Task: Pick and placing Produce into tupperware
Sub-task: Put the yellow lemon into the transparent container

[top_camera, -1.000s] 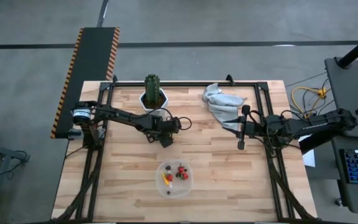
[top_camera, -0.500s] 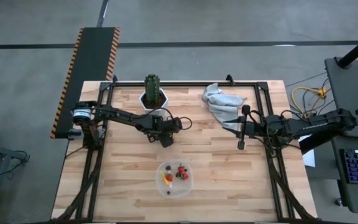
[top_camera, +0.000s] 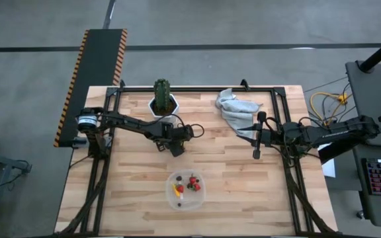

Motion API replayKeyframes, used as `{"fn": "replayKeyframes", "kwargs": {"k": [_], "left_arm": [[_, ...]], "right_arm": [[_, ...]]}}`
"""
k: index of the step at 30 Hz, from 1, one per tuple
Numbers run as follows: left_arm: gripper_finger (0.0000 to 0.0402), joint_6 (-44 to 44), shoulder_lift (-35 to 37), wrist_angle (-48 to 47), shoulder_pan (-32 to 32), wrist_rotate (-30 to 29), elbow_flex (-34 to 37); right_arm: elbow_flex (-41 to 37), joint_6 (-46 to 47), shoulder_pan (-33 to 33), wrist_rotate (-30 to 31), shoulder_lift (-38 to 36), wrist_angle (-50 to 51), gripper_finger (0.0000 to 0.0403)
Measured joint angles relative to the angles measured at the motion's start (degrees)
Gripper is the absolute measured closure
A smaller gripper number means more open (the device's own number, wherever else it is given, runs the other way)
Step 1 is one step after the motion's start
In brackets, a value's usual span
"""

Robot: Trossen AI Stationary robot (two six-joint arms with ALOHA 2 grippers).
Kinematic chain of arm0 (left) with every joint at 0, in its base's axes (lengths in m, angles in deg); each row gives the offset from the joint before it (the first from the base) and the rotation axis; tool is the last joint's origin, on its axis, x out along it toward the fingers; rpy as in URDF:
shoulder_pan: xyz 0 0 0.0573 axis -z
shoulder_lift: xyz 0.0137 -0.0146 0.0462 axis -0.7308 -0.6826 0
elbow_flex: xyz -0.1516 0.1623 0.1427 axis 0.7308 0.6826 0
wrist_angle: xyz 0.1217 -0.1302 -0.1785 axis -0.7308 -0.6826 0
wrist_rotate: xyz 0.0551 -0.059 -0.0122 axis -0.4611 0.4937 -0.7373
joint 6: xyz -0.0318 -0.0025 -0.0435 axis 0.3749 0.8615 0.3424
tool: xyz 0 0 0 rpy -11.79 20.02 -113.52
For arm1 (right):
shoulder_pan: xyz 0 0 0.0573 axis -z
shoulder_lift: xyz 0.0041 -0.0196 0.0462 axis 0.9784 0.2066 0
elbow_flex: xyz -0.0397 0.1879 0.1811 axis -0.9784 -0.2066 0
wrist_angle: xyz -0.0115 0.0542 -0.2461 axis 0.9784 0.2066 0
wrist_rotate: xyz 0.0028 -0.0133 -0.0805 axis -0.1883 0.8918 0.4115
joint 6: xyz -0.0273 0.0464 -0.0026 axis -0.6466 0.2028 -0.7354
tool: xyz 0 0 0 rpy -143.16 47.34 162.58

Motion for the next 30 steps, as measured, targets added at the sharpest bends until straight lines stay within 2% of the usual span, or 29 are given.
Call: {"fn": "replayKeyframes", "kwargs": {"k": [9, 16, 25, 30], "left_arm": [[0.0204, -0.1, 0.0, 0.1, 0.3, 0.1, 0.0], [0.0234, 0.4, 0.0, 0.2, 0.4, 0.2, 0.0], [0.0250, 0.5, 0.0, 0.3, 0.5, 0.0, 0.0], [0.0293, 0.5, 0.0, 0.0, 0.6, 0.0, 0.0]], "right_arm": [[0.0, 0.0, 0.0, 0.0, 0.0, 0.0, 0.0303], [0.0, -0.1, 0.0, 0.0, 0.0, 0.0, 0.0303], [0.0, -0.2, 0.0, 0.1, 0.0, 0.0, 0.0303], [0.0, -0.2, 0.0, 0.1, 0.0, 0.0, 0.0303]]}}
